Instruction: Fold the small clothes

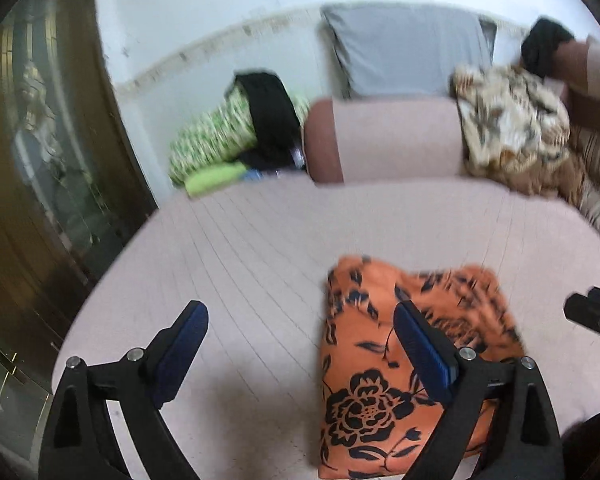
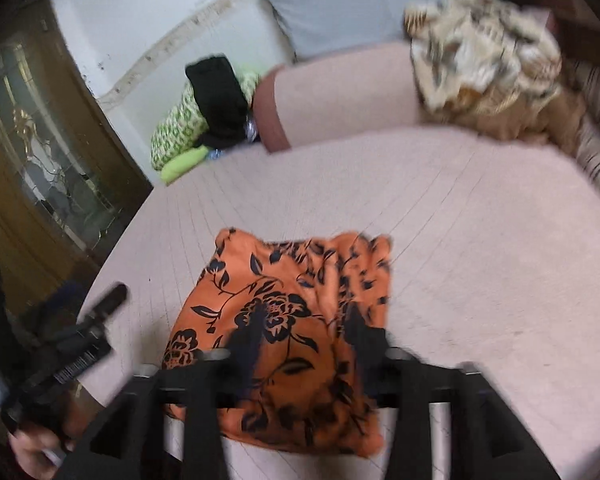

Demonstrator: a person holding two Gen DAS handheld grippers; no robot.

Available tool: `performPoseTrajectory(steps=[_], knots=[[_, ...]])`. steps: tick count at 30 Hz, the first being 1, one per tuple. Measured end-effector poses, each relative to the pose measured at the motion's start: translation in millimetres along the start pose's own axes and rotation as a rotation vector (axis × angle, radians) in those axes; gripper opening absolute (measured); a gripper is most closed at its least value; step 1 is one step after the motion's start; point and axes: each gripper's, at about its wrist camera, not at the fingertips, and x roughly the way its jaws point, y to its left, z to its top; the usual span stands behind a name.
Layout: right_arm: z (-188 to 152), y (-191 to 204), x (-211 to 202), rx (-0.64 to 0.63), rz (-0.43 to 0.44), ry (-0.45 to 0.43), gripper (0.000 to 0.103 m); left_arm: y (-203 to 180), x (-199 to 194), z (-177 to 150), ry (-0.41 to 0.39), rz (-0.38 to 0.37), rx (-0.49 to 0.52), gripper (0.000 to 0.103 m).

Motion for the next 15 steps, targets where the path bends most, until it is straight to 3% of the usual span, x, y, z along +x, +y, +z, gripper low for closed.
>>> performPoseTrajectory(steps=[4, 15], knots=[[2, 12, -45, -0.044, -0.027, -0.096, 0.071, 10, -37, 16, -0.078, 0.011, -0.022, 0.102], [16, 52, -100, -0.129, -0.157, -0.192, 0.071, 36, -111, 41, -0.212, 0.05, -0.073, 0.103]])
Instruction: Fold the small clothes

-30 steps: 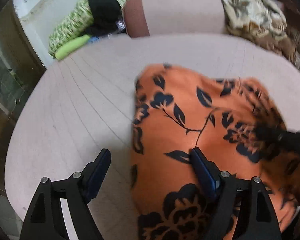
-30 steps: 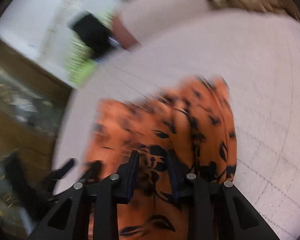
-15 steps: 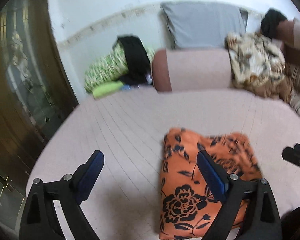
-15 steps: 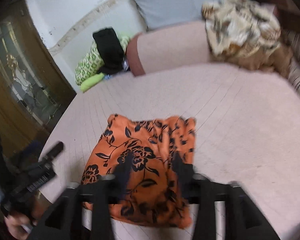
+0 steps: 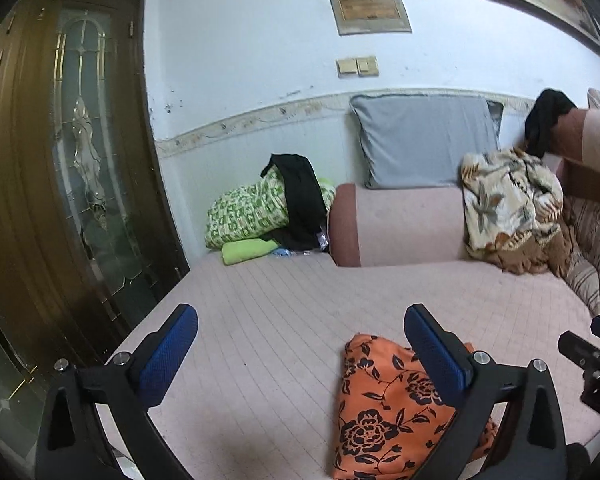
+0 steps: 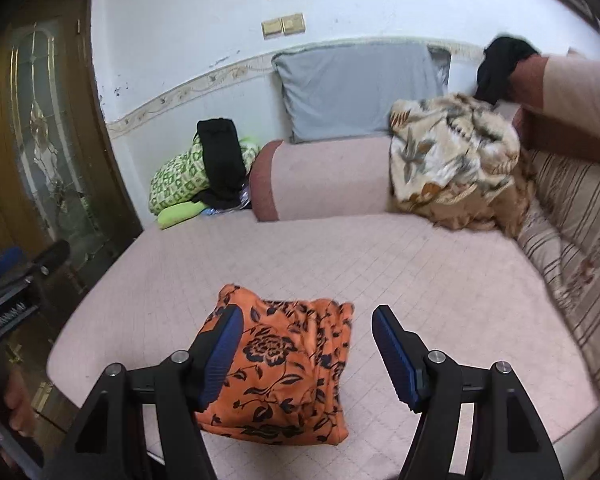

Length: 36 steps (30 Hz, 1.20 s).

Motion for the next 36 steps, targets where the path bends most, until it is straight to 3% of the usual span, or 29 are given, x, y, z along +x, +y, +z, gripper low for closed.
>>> performPoseTrajectory(steps=[13, 36], knots=[[12, 15, -37, -0.064, -0.028, -0.087, 0.071, 19, -27, 12, -0.045, 0.023, -0.052, 0.103], [12, 30, -42, -0.092, -0.002, -0.08, 0.071, 25, -45, 16, -0.064, 0.025, -0.056, 0.103]])
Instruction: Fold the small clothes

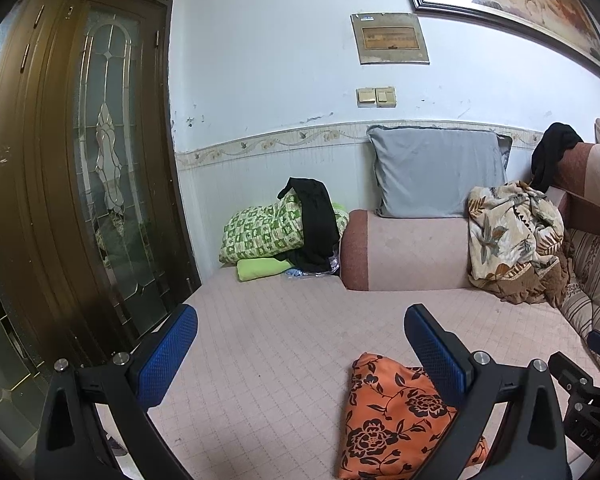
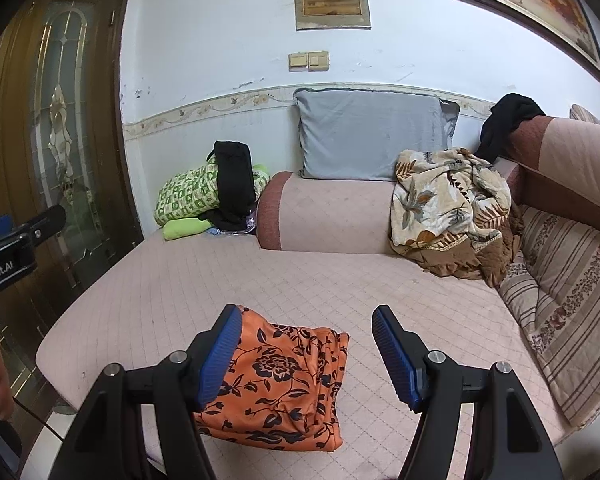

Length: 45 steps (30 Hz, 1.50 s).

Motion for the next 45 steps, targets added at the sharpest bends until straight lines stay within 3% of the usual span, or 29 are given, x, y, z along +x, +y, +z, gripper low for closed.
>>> performPoseTrajectory(steps=[20, 40, 45], knots=[[-2, 14, -4, -0.022, 0.01, 0.008, 0.071, 8, -3, 0, 0.007, 0.003, -0.026, 0.103], [7, 21, -41, -0.041, 0.004, -0.059, 0.071, 9, -41, 9, -0.059, 0.008, -0.038, 0.103], [12, 15, -48, 0.005, 0.016, -0.082, 0.071, 3, -44, 16, -0.07, 0.016, -0.015, 0.103]])
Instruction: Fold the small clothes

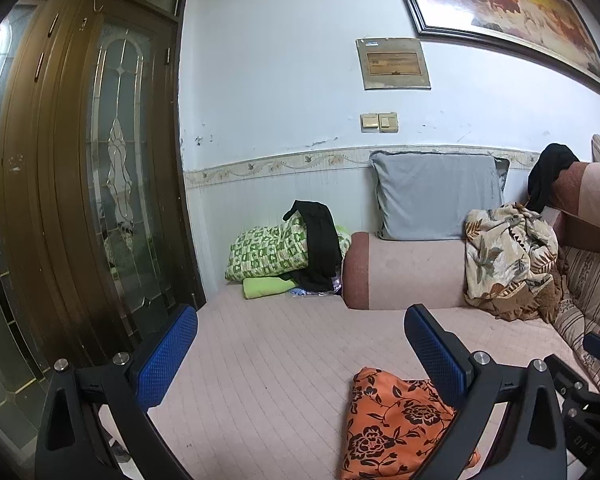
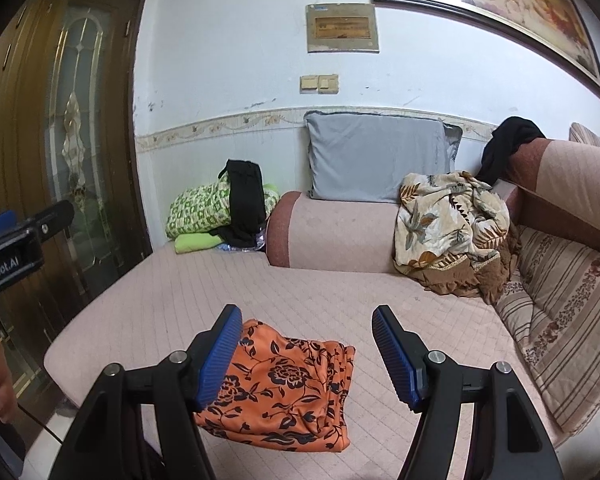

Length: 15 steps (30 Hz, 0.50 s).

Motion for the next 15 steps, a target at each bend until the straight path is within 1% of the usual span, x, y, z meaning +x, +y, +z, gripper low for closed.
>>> performPoseTrajectory(steps=[8, 15], knots=[[7, -2, -5, 0.018, 0.041, -0.031, 0.071, -8, -12, 9, -0.02, 0.034, 0.017, 0.103], [4, -12, -9, 0.043, 0.048, -0.033, 0.071, -19, -19, 14, -0.03, 0.029, 0.032, 0.103]])
